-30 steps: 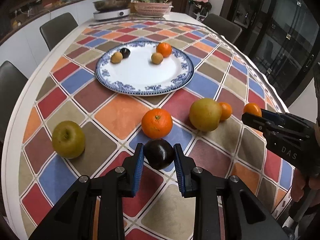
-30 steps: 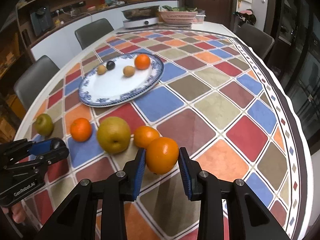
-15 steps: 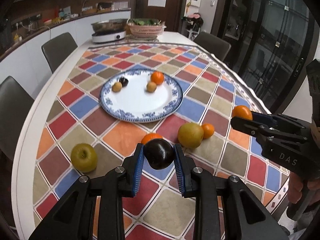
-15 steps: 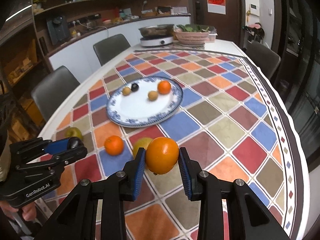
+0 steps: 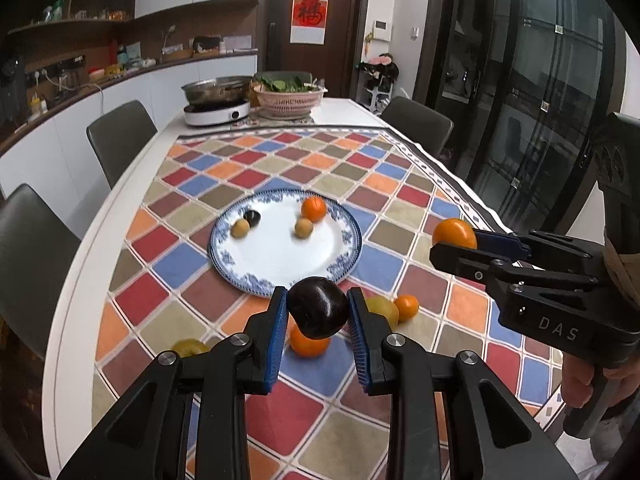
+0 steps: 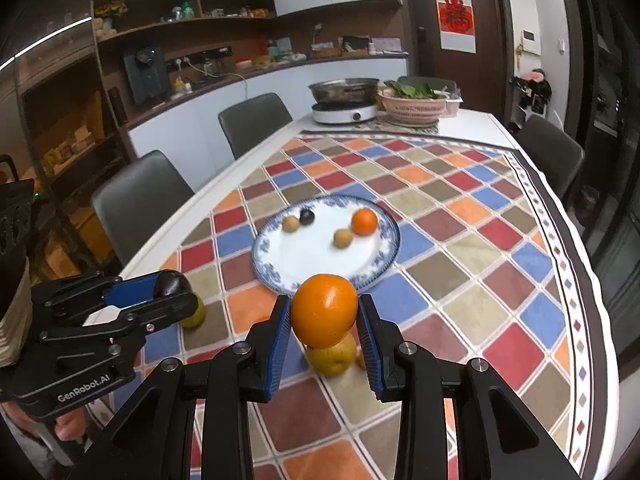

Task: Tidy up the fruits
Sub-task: 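Carry the plum in the left gripper and orange in the right gripper over the plate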

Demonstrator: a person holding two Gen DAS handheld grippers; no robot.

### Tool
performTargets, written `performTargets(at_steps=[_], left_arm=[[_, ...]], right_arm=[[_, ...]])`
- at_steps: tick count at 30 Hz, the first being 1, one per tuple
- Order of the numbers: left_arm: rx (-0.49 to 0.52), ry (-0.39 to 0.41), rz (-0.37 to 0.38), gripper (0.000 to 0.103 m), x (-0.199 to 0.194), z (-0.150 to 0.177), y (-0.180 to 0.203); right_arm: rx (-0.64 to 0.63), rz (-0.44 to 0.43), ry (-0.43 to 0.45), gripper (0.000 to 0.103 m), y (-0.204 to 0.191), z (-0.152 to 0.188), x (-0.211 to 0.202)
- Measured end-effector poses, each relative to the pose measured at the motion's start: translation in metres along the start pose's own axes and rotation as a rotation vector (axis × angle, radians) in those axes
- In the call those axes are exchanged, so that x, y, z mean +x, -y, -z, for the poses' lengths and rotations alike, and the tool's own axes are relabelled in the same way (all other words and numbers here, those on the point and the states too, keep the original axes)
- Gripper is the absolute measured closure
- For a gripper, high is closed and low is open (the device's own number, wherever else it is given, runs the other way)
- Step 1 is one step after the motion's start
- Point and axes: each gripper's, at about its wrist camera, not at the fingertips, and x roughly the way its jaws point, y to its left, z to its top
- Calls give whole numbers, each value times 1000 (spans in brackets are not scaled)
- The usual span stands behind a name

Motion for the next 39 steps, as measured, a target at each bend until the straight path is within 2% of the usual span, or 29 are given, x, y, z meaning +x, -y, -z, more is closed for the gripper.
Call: performTargets(at_steps=[10, 20, 39], left_arm=[[17, 45, -14, 73, 5, -28, -9], [2, 40, -13, 73, 25, -50, -21], [-4, -70, -18, 73, 97, -70, -65]], right_arm=[[-32, -34, 15, 69, -4, -29, 12], [-57, -47, -6, 69, -4, -55, 41], [-130, -26, -88, 69, -6, -95, 122]])
